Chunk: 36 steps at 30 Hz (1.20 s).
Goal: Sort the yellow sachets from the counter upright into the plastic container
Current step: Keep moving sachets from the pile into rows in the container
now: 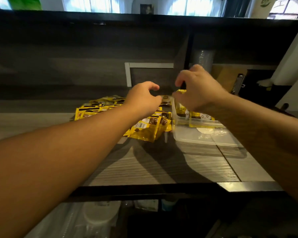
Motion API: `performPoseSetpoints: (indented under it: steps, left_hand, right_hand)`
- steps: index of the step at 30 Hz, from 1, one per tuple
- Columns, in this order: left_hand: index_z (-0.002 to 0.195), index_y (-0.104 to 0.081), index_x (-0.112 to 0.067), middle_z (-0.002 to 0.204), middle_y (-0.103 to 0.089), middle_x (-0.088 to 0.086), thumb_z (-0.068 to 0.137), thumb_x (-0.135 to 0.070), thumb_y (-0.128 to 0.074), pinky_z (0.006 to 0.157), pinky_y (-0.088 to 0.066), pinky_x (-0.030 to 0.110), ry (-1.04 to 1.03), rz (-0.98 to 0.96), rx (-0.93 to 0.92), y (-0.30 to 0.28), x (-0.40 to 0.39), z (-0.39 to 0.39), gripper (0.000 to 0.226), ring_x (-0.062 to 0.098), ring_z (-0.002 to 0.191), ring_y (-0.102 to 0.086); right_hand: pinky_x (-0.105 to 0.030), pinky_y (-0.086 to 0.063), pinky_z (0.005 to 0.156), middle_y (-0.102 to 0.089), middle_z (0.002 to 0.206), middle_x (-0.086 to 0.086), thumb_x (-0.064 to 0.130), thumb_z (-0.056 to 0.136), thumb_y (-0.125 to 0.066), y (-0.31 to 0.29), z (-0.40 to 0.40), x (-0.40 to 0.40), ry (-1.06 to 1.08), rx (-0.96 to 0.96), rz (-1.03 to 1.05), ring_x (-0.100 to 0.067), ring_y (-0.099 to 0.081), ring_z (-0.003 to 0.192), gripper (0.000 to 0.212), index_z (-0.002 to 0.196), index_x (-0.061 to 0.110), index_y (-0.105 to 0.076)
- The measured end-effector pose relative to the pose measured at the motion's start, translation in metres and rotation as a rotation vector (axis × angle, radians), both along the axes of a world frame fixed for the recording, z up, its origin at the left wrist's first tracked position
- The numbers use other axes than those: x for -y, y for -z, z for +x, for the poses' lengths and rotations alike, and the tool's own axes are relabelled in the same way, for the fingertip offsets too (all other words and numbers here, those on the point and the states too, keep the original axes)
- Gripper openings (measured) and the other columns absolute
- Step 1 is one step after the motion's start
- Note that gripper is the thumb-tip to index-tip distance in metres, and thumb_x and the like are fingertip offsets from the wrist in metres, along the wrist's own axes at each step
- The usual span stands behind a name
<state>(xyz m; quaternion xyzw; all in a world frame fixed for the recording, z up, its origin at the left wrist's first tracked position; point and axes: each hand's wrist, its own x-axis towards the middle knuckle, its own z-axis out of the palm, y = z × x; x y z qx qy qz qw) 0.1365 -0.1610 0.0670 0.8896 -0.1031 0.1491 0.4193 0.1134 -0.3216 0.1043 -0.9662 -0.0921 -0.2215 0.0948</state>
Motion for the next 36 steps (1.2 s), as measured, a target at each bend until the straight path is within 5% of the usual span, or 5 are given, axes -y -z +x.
performPoseSetpoints:
  steps: [9, 17, 23, 31, 36]
  left_hand:
    - [0.09, -0.06, -0.035, 0.107, -0.056, -0.004, 0.085, -0.034, -0.063, 0.085, -0.051, 0.04, -0.273, 0.498, 0.031, 0.035, -0.098, -0.065, 0.006, 0.02, 0.1, -0.054]
    - [0.117, -0.066, -0.028, 0.132, -0.052, -0.003, 0.085, -0.026, -0.069, 0.103, -0.041, 0.037, -0.264, 0.307, 0.03, 0.067, -0.132, -0.076, 0.032, 0.018, 0.127, -0.044]
    - [0.136, -0.056, -0.034, 0.147, -0.046, -0.006, 0.084, -0.058, -0.065, 0.11, -0.036, 0.051, -0.252, 0.42, -0.024, 0.072, -0.133, -0.072, 0.058, 0.02, 0.137, -0.035]
    - [0.151, -0.038, -0.029, 0.163, -0.021, 0.002, 0.087, -0.057, -0.058, 0.121, -0.017, 0.046, -0.238, 0.502, -0.068, 0.075, -0.129, -0.072, 0.072, 0.026, 0.151, -0.009]
    - [0.143, -0.05, -0.023, 0.151, -0.034, 0.001, 0.087, -0.038, -0.062, 0.113, -0.032, 0.041, -0.259, 0.455, 0.0, 0.071, -0.127, -0.076, 0.059, 0.022, 0.141, -0.027]
  right_hand:
    - [-0.048, -0.047, 0.092, -0.055, 0.121, -0.003, 0.047, 0.089, -0.059, 0.05, -0.032, -0.103, -0.21, -0.338, -0.236, -0.025, -0.05, 0.112, 0.041, 0.126, 0.032, -0.052]
    - [-0.058, -0.032, 0.106, -0.046, 0.139, 0.0, 0.059, 0.088, -0.055, 0.083, -0.021, -0.11, -0.095, -0.316, -0.07, -0.03, -0.034, 0.133, 0.047, 0.131, 0.042, -0.05]
    - [-0.054, -0.036, 0.107, -0.046, 0.14, -0.002, 0.045, 0.093, -0.056, 0.084, -0.018, -0.1, -0.125, -0.295, -0.075, -0.031, -0.035, 0.133, 0.04, 0.133, 0.045, -0.053]
    - [-0.04, -0.04, 0.1, -0.045, 0.13, 0.003, 0.06, 0.081, -0.063, 0.087, -0.024, -0.1, -0.102, -0.234, 0.087, -0.021, -0.037, 0.126, 0.034, 0.099, 0.032, -0.058]
    - [-0.03, -0.041, 0.089, -0.038, 0.135, 0.002, 0.006, 0.08, -0.07, 0.086, -0.027, -0.095, -0.162, -0.154, 0.213, -0.02, -0.039, 0.121, 0.043, 0.105, 0.03, -0.046]
